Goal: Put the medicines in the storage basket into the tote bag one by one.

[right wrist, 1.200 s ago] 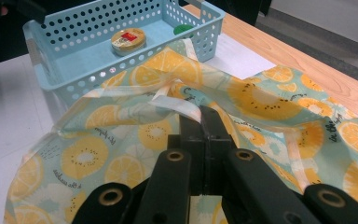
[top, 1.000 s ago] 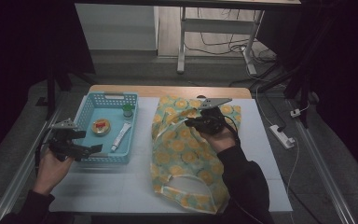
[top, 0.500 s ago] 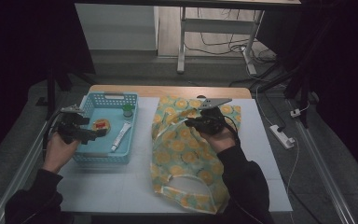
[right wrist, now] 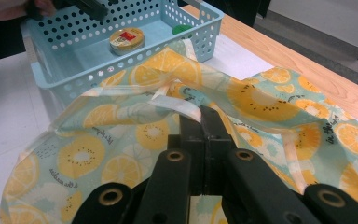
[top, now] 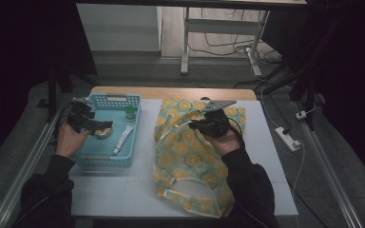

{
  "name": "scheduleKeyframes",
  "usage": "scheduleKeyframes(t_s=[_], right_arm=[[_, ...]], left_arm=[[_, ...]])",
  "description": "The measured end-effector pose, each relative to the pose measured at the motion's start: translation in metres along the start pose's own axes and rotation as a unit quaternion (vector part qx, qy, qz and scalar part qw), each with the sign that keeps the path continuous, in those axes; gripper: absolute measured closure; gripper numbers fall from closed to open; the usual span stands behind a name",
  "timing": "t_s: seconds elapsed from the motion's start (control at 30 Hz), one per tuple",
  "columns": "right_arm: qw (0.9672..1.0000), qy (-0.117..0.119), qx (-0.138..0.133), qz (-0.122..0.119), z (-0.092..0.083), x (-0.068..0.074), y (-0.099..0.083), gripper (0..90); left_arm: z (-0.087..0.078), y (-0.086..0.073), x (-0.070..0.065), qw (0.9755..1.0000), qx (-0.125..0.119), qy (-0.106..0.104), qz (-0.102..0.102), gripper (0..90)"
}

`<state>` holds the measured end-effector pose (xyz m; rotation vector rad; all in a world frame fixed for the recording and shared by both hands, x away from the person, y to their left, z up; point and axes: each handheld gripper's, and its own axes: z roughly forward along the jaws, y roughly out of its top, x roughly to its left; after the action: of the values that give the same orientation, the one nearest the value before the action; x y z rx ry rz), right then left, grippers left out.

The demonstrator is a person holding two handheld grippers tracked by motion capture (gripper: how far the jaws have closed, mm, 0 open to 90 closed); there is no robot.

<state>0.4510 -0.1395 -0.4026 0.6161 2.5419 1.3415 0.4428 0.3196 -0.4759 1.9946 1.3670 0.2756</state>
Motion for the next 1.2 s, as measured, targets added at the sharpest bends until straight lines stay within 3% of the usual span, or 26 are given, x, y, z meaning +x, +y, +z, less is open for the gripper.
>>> scheduleKeyframes(t_s=[0.1, 0.2, 0.33, 0.63, 0.9, 1.2], right_arm=[[1.0, -0.001, -0.001, 0.0, 0.0, 0.0, 0.0, 90.0], [1.0, -0.001, -0.002, 0.0, -0.001, -0.001, 0.0, 90.0], [1.0, -0.001, -0.002, 0.0, -0.001, -0.001, 0.0, 90.0], [1.0, -0.002, -0.002, 0.0, -0.002, -0.001, -0.001, 90.0], [1.0, -0.003, -0.002, -0.003, -0.002, 0.0, -0.001, 90.0], [1.0, -0.003, -0.001, -0.003, -0.003, -0.001, -0.001, 90.0]], left_arm=[[0.01, 0.003, 0.004, 1.0, 0.008, 0.001, 0.001, 0.0], [0.018, 0.008, 0.002, 0.9995, 0.02, 0.017, 0.018, 0.0], [0.03, 0.012, 0.002, 0.9984, 0.042, 0.03, 0.023, 0.0], [0.049, 0.017, 0.003, 0.9964, 0.077, 0.027, 0.023, 0.0], [0.059, 0.016, 0.008, 0.9925, 0.117, 0.033, 0.014, 0.0], [0.065, 0.013, 0.004, 0.9852, 0.164, 0.049, 0.002, 0.0]])
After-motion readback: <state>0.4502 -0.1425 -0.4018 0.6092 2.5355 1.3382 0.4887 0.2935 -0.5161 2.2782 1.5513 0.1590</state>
